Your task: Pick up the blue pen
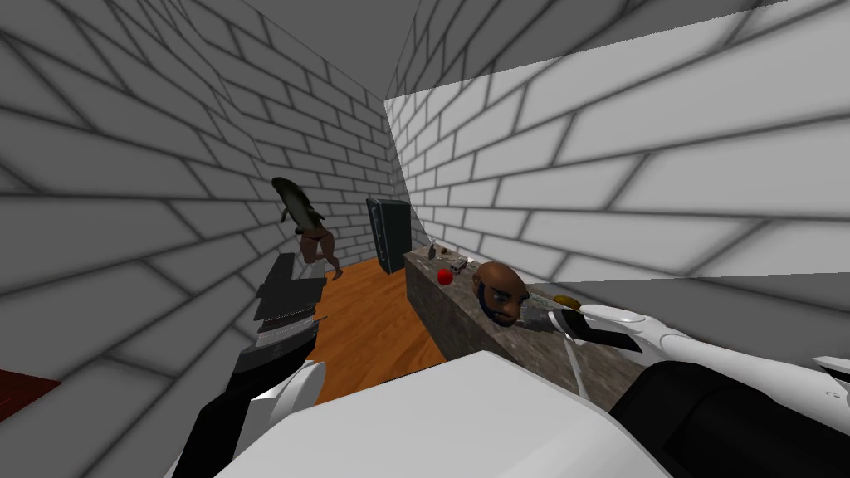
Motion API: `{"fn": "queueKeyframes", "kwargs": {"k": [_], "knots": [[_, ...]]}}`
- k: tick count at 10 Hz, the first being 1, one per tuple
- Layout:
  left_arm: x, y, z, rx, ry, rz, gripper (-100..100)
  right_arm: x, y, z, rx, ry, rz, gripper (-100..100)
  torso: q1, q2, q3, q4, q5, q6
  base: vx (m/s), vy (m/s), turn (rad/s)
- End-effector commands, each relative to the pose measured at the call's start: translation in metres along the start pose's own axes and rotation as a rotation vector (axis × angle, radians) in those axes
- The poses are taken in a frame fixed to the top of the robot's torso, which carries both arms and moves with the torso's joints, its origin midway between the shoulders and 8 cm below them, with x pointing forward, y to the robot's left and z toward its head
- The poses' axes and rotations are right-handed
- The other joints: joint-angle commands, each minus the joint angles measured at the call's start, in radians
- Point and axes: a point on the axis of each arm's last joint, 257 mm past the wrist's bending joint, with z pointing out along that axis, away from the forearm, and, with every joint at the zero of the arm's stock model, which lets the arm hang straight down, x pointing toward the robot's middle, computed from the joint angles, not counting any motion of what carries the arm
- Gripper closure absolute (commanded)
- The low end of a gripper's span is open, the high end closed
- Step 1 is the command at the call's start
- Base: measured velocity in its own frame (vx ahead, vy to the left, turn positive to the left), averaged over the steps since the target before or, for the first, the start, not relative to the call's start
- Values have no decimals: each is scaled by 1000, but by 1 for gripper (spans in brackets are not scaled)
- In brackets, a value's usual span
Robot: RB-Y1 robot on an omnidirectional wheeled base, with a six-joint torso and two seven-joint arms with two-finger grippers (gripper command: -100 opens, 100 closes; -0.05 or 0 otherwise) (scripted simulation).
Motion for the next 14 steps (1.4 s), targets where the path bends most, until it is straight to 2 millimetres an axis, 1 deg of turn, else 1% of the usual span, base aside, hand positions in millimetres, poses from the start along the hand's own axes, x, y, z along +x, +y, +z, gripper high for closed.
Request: {"fn": "queueKeyframes", "kwargs": {"k": [1, 2, 4, 5, 6, 7, 8, 9, 10, 11, 12, 13, 14], "knots": [[0, 0, 0, 0, 0, 0, 0, 12, -15, -13, 33, 53, -12, -100, 0, 0, 0, 0, 0, 0, 18, -21, 124], [0, 0, 0, 0, 0, 0, 0, 24, -26, -23, 56, 92, -16, -100, 1, 1, 0, 0, 0, -1, 24, -36, 279], [0, 0, 0, 0, 0, 0, 0, 45, -41, -39, 90, 157, -17, -100, -1, 0, 0, 0, 0, -1, 38, -66, 224], [0, 0, 0, 0, 0, 0, 0, 62, -48, -49, 109, 201, -12, -100, -2, -1, 0, 0, -1, -1, 45, -108, 247], [0, 0, 0, 0, 0, 0, 0, 53, -42, -40, 94, 175, -16, -100, -4, -1, -1, 0, -1, -1, 18, -58, 60], [0, 0, 0, 0, 0, 0, 0, 54, -44, -41, 99, 179, -15, 0, -2, 0, 0, 0, -1, 0, 4, -10, -7], [0, 0, 0, 0, 0, 0, 0, 64, -40, -36, 105, 179, -7, -100, 1, 1, 1, 0, 0, 0, 23, -7, 86], [0, 0, 0, 0, 0, 0, 0, 70, -38, -33, 109, 180, -2, -100, 2, 1, 0, 0, 0, 0, 35, -20, 89], [0, 0, 0, 0, 0, 0, 0, 65, -38, -34, 104, 179, -4, -100, 1, 0, 0, 0, 0, 0, 15, -12, 16], [0, 0, 0, 0, 0, 0, 0, 66, -38, -34, 106, 179, -4, 100, 2, 1, 0, 0, 0, 0, 0, 0, 0], [0, 0, 0, 0, 0, 0, 0, 66, -38, -34, 106, 179, -4, 100, 3, 2, 1, 0, 0, 0, 5, -13, -3], [0, 0, 0, 0, 0, 0, 0, 63, -42, -36, 115, 178, -8, 100, 3, 2, 1, -1, -4, 0, 0, 0, 0], [0, 0, 0, 0, 0, 0, 0, 63, -42, -35, 112, 177, -8, 100, -1, 1, 0, -1, -6, 0, 0, 0, 0]]}}
